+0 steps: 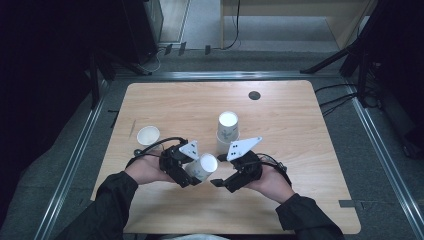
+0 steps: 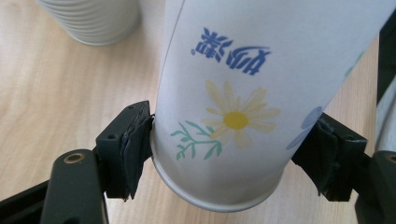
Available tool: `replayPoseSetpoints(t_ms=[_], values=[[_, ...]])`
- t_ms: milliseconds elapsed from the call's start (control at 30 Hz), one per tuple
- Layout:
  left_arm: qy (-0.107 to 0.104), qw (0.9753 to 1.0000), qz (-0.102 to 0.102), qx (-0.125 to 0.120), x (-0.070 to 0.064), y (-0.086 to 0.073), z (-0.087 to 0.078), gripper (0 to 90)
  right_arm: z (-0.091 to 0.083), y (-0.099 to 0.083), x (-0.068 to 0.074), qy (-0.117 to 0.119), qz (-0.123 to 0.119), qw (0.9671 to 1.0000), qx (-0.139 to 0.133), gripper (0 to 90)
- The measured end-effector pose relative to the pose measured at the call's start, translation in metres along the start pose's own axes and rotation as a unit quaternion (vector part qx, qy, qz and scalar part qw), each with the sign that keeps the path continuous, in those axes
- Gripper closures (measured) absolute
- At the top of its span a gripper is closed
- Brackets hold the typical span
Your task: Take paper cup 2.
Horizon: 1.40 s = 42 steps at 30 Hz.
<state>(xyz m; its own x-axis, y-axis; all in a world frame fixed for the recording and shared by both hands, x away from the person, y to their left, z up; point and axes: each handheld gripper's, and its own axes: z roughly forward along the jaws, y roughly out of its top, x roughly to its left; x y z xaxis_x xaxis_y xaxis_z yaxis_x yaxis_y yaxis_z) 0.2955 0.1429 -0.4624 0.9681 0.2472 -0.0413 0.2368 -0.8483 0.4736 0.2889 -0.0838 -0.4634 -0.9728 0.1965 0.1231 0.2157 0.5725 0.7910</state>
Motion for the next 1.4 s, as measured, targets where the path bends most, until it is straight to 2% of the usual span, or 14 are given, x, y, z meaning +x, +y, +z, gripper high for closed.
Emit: replayPoseSetpoints(t_ms=[67,233,400,633,767,1000,1233,1400], values=[[-0.012,0.9998,0.003,0.017,-0.004,0.003,0.005,24.4,0.004,-0.001,0.0,0.011,0.001,0.9999,0.012,21.8],[-0.027,0.9991,0.012,0.031,-0.009,0.009,0.009,24.4,0.012,-0.002,0.002,0.02,-0.008,0.9995,0.024,22.4],[-0.023,0.998,0.025,0.053,-0.016,0.011,0.014,24.3,0.019,-0.002,0.004,0.028,-0.011,0.999,0.033,24.1],[-0.018,0.9974,0.037,0.059,-0.019,0.014,0.016,23.9,0.022,-0.002,0.005,0.036,-0.011,0.9986,0.037,26.7],[-0.021,0.9976,0.034,0.057,-0.02,0.014,0.017,23.9,0.022,-0.002,0.005,0.049,-0.011,0.9979,0.041,33.0],[-0.027,0.9984,0.031,0.038,-0.017,0.012,0.015,22.3,0.018,0.001,0.005,0.042,-0.014,0.9982,0.041,34.0],[-0.017,0.9993,0.029,0.019,-0.016,0.012,0.01,12.5,0.008,0.003,0.002,0.033,-0.008,0.9992,0.023,33.9],[-0.011,0.9997,0.023,0.0,-0.013,0.012,0.005,11.2,-0.002,0.004,-0.001,0.025,-0.003,0.9997,0.008,33.9]])
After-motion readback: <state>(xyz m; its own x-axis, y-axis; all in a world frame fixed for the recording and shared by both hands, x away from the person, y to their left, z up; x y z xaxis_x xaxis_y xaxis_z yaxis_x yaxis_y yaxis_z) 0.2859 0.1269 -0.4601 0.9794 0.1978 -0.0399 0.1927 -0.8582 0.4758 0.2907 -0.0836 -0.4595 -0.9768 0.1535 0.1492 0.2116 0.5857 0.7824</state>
